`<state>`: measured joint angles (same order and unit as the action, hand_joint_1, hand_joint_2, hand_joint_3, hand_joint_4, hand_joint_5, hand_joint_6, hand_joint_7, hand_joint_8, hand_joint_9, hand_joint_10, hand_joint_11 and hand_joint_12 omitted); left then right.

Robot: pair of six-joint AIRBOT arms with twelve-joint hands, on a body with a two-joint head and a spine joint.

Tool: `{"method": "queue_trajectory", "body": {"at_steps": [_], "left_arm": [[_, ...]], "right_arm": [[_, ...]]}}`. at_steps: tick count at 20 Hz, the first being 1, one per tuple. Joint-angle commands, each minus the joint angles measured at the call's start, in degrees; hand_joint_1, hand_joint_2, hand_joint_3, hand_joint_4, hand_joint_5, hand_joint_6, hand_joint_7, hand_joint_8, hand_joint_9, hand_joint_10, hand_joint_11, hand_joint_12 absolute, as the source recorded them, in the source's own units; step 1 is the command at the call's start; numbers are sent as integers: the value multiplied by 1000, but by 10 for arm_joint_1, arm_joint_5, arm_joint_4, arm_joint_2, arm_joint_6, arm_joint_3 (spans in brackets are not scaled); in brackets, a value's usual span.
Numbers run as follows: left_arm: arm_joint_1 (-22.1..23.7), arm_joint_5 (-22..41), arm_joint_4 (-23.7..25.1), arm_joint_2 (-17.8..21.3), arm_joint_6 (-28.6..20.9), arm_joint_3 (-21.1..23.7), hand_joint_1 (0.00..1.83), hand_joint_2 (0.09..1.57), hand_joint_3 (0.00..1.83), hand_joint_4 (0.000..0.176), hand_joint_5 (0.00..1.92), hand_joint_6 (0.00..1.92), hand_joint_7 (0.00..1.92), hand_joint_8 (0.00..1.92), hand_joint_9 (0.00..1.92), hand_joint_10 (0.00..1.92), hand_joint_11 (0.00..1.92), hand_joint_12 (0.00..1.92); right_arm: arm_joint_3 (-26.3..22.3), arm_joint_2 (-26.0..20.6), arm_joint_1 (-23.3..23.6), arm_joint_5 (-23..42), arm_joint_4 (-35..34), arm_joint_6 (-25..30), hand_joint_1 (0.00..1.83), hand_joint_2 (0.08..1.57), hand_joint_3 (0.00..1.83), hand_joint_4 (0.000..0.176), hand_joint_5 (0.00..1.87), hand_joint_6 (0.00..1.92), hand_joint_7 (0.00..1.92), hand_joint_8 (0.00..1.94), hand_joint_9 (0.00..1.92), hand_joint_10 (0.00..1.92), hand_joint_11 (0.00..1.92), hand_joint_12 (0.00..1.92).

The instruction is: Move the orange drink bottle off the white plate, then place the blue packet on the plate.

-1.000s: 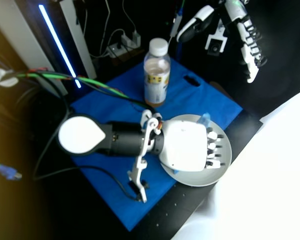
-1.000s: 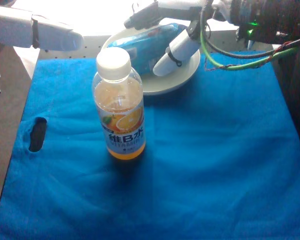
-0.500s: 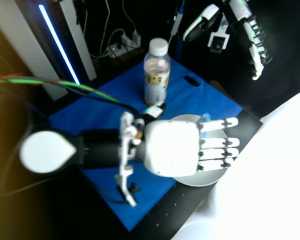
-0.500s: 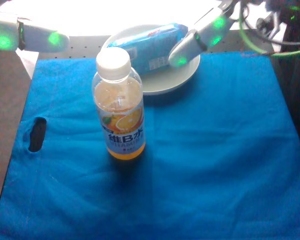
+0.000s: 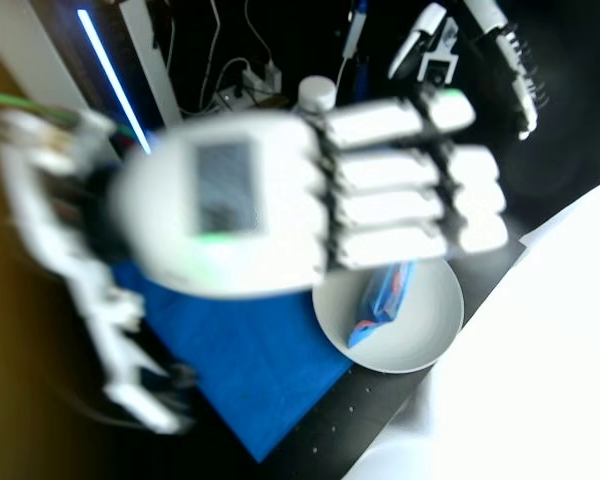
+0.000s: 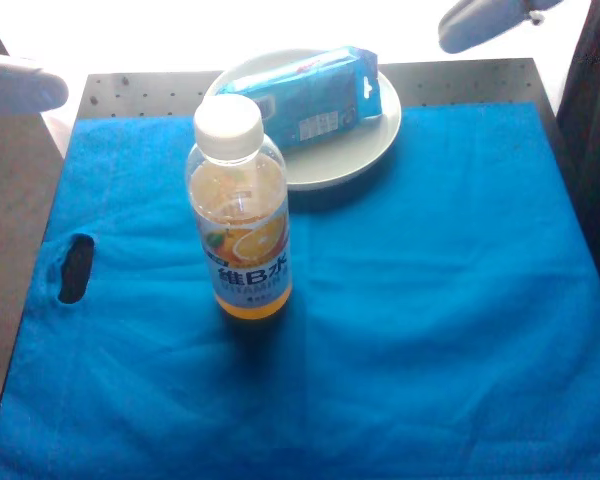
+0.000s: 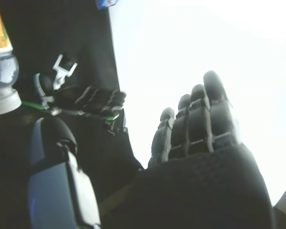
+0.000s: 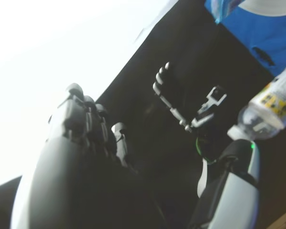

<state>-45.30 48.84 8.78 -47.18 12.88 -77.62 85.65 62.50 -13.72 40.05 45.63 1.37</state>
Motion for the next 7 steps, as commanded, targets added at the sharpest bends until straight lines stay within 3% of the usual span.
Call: {"method": "queue_trajectory", "body": {"at_steps": [1, 3, 4, 5, 6, 7], "left_arm": [[-6, 96, -38, 5, 8, 7, 573, 767, 0, 109, 0, 0, 74, 3, 100, 9, 0, 480], [-38, 147, -71, 19, 31, 31, 509, 738, 0, 130, 0, 0, 74, 2, 86, 1, 0, 449], [-53, 175, -82, 24, 38, 41, 509, 738, 0, 130, 0, 0, 74, 2, 86, 1, 0, 449], [-66, 203, -91, 30, 45, 52, 505, 724, 0, 141, 0, 0, 21, 1, 65, 2, 0, 368], [-74, 231, -97, 36, 54, 64, 451, 728, 0, 134, 0, 0, 31, 1, 87, 3, 0, 456], [-76, 252, -100, 39, 57, 70, 434, 825, 20, 169, 0, 0, 29, 1, 69, 3, 0, 293]], "right_arm": [[-8, -9, 9, 50, -48, -12, 801, 570, 0, 176, 0, 0, 0, 0, 0, 0, 0, 0], [-22, -23, 6, 73, -56, -14, 860, 630, 24, 176, 0, 0, 0, 0, 0, 0, 6, 2], [-30, -29, 1, 76, -56, -14, 860, 630, 24, 176, 0, 0, 0, 0, 0, 0, 6, 2], [-36, -36, -5, 81, -56, -14, 795, 616, 15, 176, 0, 0, 0, 0, 0, 0, 0, 0], [-44, -47, -11, 87, -60, -14, 798, 609, 10, 176, 0, 0, 0, 0, 0, 0, 0, 0], [-49, -56, -20, 98, -72, -14, 792, 617, 12, 176, 0, 0, 0, 0, 0, 0, 0, 0]]}}
